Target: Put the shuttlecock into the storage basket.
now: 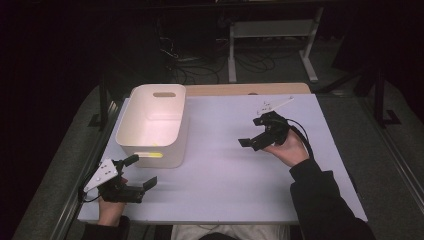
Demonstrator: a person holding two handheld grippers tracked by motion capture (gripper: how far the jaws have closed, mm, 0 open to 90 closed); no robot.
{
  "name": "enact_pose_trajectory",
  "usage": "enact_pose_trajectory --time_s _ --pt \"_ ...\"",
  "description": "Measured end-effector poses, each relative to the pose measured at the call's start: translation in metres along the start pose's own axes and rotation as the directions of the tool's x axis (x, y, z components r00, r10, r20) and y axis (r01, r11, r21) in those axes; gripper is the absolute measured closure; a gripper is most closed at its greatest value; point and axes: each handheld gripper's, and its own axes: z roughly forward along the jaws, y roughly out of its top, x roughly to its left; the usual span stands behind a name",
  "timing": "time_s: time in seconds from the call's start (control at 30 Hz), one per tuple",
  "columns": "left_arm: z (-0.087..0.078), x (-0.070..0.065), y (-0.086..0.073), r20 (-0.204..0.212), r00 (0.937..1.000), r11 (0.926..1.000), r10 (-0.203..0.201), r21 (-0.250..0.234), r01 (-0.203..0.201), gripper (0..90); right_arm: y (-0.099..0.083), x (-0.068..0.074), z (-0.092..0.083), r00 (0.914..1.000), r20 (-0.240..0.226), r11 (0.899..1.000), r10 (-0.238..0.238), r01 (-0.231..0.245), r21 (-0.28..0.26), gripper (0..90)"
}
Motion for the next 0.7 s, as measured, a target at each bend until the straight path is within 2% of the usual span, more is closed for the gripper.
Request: enact_pose_trajectory --time_s 0.7 --pt "0.0 0.0 0.0 0.0 1.0 1.0 -0.001 0.001 0.001 0.0 -0.03 -0.005 -0.018 0.9984 0.035 0.999 0.044 -0.044 -0.011 0.0"
